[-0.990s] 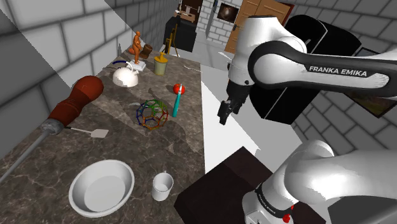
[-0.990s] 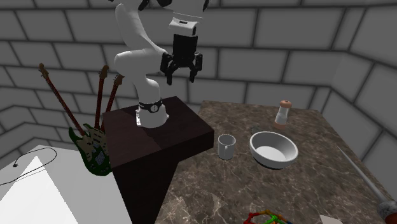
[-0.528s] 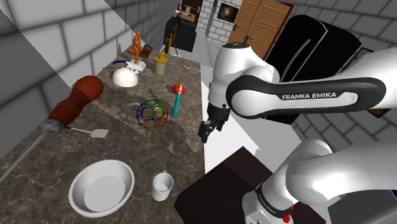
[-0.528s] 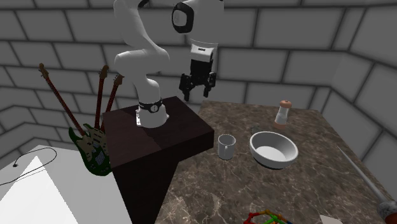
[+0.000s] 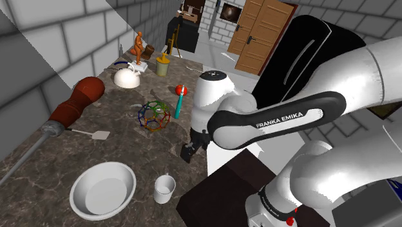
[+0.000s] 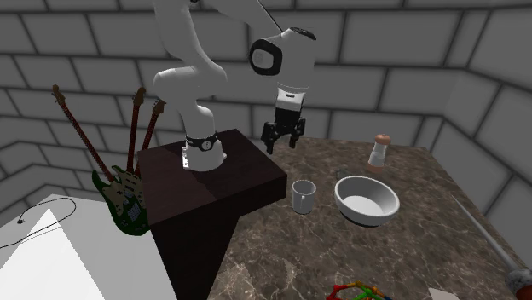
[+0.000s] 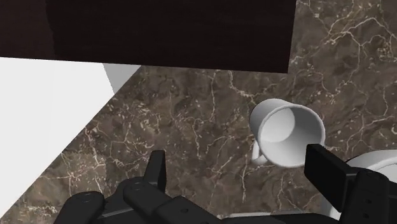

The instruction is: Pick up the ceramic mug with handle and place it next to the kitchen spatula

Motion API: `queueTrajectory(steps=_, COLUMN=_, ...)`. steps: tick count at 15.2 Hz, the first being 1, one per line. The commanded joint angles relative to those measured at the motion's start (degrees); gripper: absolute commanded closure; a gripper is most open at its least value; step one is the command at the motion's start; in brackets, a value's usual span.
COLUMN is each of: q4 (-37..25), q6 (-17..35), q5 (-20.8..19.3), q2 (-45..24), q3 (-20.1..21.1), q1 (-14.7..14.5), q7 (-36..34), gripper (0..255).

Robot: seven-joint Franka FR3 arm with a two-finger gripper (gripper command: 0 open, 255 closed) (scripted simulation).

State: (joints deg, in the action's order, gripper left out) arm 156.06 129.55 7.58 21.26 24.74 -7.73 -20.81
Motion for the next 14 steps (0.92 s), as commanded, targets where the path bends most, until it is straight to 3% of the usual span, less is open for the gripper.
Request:
queueTrajectory(steps=1, q4=-0.81, q6=4.97, q5=-1.04, q2=-5.59, q3=2.32, q1=0.50, q7=-3.20, gripper=0)
queueTrajectory(steps=5, q4=-3.25, q6=12.70, q5=-6.29, q2=-16.11, q3=6.25, q1=1.68, q7=-11.29, gripper=0)
queueTrajectory(steps=8, q4=-6.12, q6=17.37, q5=-14.00, q2=-24.74, q3=7.40, q1=1.81, q7=-19.62, gripper=0)
queueTrajectory(steps=10, q4=-8.58, q6=19.67, q5=-20.08, q2=-30.52, q3=6.49, q1=0.49, q7=-25.67, gripper=0)
queueTrajectory(steps=14, q4=-14.56, q6=22.84, q5=-29.93, q2=-41.03, q3=1.77, q1=-5.32, q7=-35.76, gripper=0)
